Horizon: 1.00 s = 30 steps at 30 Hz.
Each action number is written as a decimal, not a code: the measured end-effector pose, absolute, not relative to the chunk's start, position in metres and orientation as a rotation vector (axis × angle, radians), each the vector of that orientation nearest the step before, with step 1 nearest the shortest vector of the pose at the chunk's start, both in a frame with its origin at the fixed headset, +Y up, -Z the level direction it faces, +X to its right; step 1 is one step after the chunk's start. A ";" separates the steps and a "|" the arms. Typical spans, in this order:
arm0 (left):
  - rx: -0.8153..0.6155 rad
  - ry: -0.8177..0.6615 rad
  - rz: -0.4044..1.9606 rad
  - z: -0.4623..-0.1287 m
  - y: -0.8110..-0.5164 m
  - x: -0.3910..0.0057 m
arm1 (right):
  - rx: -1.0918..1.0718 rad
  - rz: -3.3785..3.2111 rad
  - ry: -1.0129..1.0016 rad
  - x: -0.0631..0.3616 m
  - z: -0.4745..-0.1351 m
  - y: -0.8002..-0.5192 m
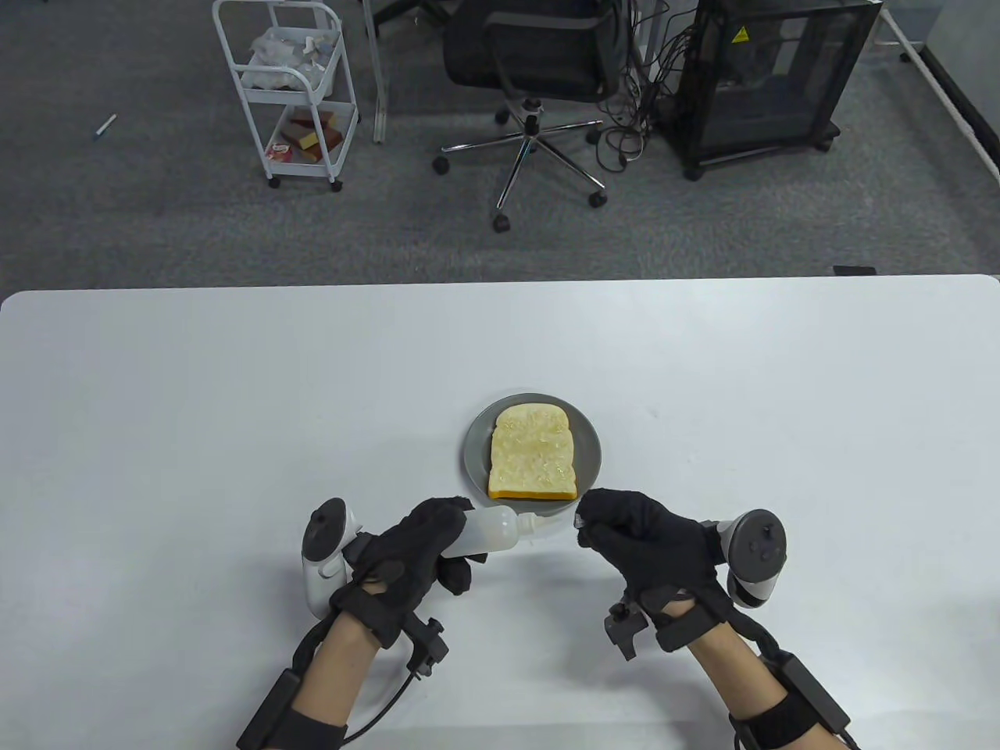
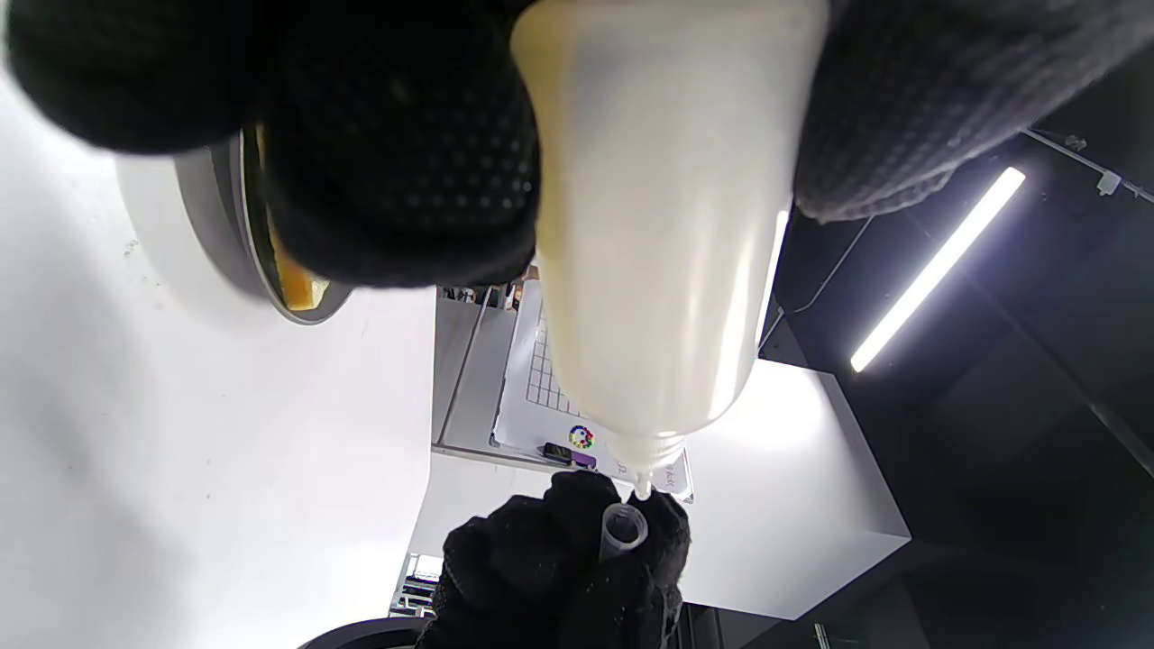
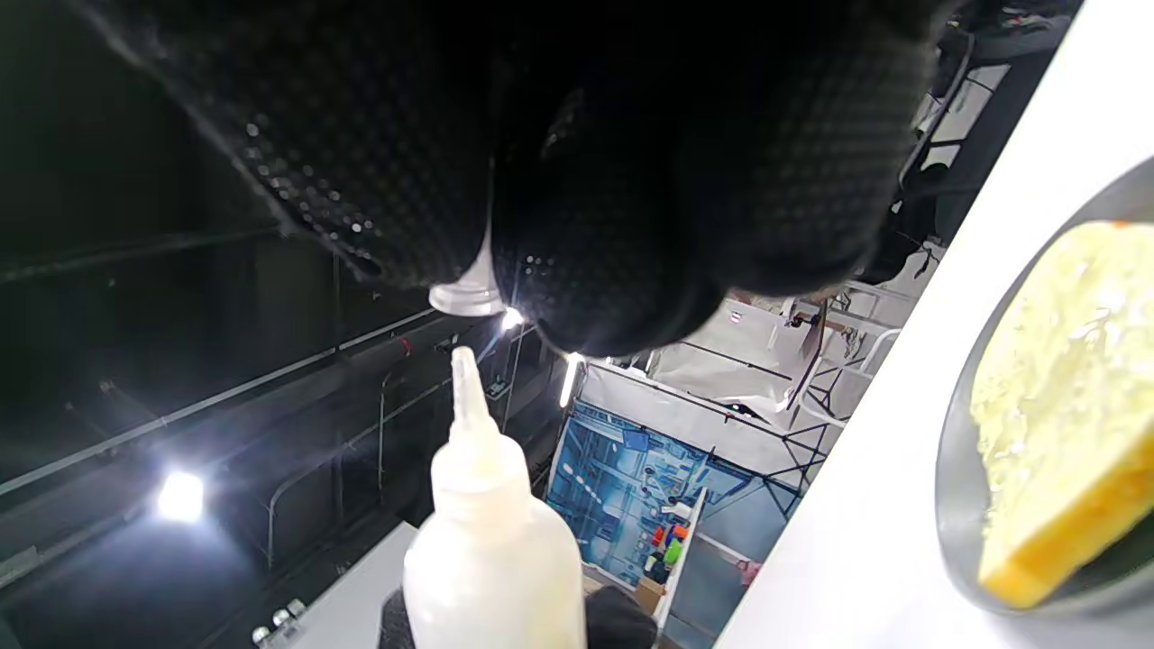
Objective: Squeeze honey bottle to draw zigzag on toast
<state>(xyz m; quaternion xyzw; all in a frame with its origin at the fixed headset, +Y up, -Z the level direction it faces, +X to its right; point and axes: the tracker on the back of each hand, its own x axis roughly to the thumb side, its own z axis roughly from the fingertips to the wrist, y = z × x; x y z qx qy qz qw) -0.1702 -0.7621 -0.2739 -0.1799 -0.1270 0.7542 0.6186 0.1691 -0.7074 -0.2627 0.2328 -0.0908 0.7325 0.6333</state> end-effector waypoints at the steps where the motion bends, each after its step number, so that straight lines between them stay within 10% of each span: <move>1: -0.421 -0.290 1.730 -0.274 -0.763 -0.169 | 0.539 1.678 -0.205 0.168 -0.262 -0.707; 30: -0.537 -0.400 1.642 -0.264 -0.760 -0.145 | 0.620 2.017 -0.331 0.160 -0.252 -0.703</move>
